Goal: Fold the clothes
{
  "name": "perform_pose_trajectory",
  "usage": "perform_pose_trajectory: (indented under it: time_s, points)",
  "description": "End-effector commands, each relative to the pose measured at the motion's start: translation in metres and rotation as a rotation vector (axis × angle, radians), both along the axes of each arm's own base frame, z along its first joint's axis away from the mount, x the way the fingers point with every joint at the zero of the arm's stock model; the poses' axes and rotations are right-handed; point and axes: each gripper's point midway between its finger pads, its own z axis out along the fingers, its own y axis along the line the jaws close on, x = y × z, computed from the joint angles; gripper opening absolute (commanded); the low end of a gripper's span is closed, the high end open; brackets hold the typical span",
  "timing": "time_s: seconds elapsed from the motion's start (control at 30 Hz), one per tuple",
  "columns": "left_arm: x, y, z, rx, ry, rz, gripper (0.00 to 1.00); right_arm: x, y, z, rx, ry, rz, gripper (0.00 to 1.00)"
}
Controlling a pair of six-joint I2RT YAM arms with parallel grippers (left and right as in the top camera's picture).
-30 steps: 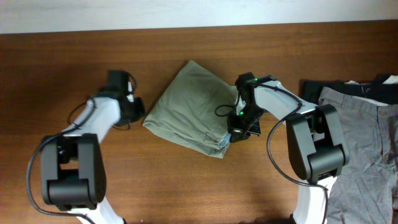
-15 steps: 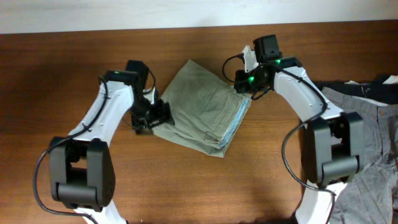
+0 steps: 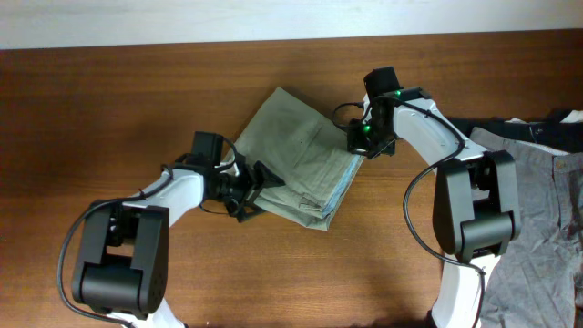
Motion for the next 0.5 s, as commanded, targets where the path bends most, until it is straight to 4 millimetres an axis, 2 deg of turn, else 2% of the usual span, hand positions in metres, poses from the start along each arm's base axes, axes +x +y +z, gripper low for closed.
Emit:
perform_pose_trajectory:
  time_s: [0.0, 0.07, 0.13, 0.17, 0.23, 0.3, 0.4, 0.43, 0.47]
  points:
    - [-0.024, 0.009, -0.043, 0.125, 0.116, 0.072, 0.83, 0.0, -0.005, 0.0, -0.033, 0.002, -0.012, 0.07]
    - [-0.017, 0.015, -0.049, 0.171, 0.104, 0.12, 0.38, -0.001, -0.005, -0.001, -0.034, 0.006, -0.012, 0.07]
    - [-0.014, 0.014, -0.048, 0.168, 0.088, 0.117, 0.19, -0.003, -0.006, -0.001, -0.036, 0.013, -0.011, 0.07]
    - [-0.011, 0.014, -0.047, 0.167, 0.053, 0.099, 0.13, -0.004, -0.006, -0.001, -0.036, 0.016, -0.011, 0.07]
    - [0.002, 0.018, -0.048, 0.191, -0.022, 0.094, 0.12, -0.005, -0.006, -0.001, -0.037, 0.022, -0.011, 0.07]
    - [0.015, 0.02, -0.043, 0.178, -0.087, 0.101, 0.22, -0.008, -0.007, -0.002, -0.04, 0.035, -0.011, 0.07]
    - [0.031, 0.043, -0.039, 0.175, -0.111, 0.166, 0.29, -0.01, -0.007, -0.002, -0.043, 0.038, 0.006, 0.07]
    - [0.028, 0.048, -0.039, 0.167, -0.102, 0.155, 0.44, -0.012, -0.007, -0.002, -0.044, 0.044, 0.008, 0.07]
    - [0.024, 0.047, -0.04, 0.163, -0.081, 0.151, 0.48, -0.013, -0.007, -0.002, -0.045, 0.049, 0.008, 0.07]
